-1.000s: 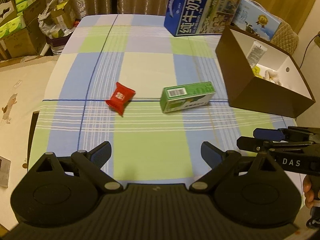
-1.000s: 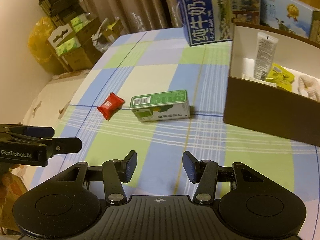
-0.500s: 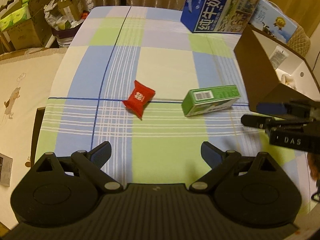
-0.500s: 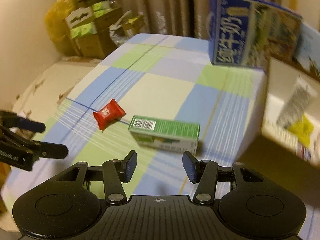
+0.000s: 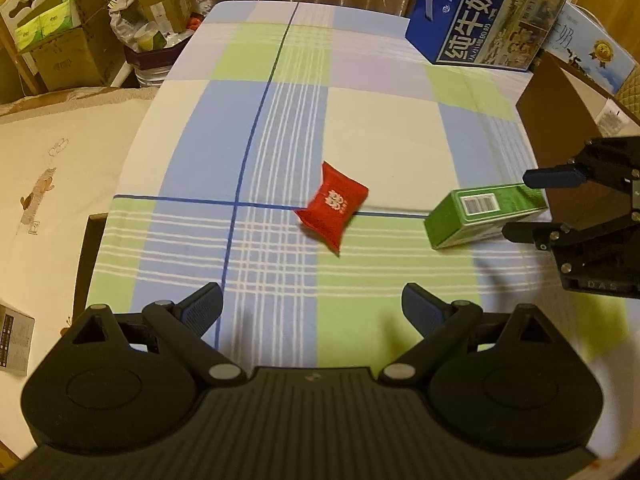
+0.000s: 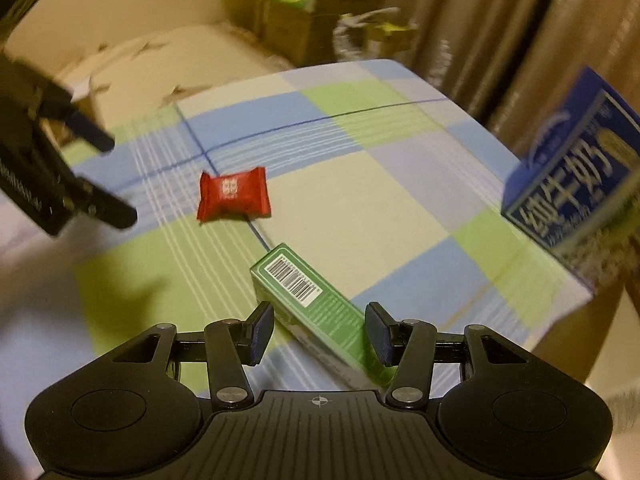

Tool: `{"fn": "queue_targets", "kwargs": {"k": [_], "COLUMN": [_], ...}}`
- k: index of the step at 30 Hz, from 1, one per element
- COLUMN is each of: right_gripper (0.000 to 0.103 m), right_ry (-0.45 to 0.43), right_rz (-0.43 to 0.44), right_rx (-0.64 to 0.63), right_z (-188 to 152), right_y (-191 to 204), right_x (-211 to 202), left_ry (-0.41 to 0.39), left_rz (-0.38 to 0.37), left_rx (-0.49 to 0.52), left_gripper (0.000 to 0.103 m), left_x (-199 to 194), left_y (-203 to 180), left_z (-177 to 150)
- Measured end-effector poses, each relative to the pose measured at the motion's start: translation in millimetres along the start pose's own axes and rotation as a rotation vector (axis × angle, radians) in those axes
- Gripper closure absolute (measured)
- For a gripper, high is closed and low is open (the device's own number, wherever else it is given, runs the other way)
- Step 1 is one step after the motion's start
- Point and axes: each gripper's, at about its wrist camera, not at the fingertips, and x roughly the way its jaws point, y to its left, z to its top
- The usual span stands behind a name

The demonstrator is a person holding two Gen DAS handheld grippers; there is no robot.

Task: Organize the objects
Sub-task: 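Grasp the green medicine box with the right tool while the left tool grasps the red candy packet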

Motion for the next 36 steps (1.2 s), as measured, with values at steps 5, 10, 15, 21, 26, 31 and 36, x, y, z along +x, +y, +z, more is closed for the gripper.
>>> {"fn": "queue_targets", "kwargs": {"k": [5, 10, 15, 21, 26, 31, 36], "right_gripper": [0.055, 0.055, 0.066, 0.076, 0.076, 0.076, 0.076], "right_ry": [0.061, 0.147, 0.156, 0.141, 0.13, 0.127, 0.128], "right_rz": [-0.014, -0.007, 0.029, 0.055, 0.011, -0.033, -0.061], "right_rx": [-0.192, -0.255, -0.03, 0.326, 0.536, 0.633, 0.663], "right_z": [1.0, -5.0, -6.9, -10.5, -19.8, -26.5, -32.7], "right_y": [7.5, 8.8, -7.6, -26.4, -31.8, -31.1, -27.0], "right_x": [18.8, 37.4, 39.4, 32.1, 25.3, 14.4, 10.4], "left_ry": [0.005, 0.002, -0.012, -0.028, -0.048, -0.054, -0.05], "left_rz": [-0.003, -0.011, -0.016, 0.001, 0.015, 0.015, -0.004], "left_rx": [0.003, 0.015, 0.038, 0.104, 0.19, 0.269, 0.315], "left_gripper": [0.009, 0.009, 0.009, 0.009, 0.011, 0.025, 0.044], "left_x": [7.7, 15.6, 23.5, 39.7, 57.3, 75.5, 85.0], "left_y": [3.1, 3.1, 2.5, -3.6, -11.2, -19.1, -25.7], "left_z": [1.0, 4.2, 9.3, 20.2, 32.4, 43.3, 48.5]}}
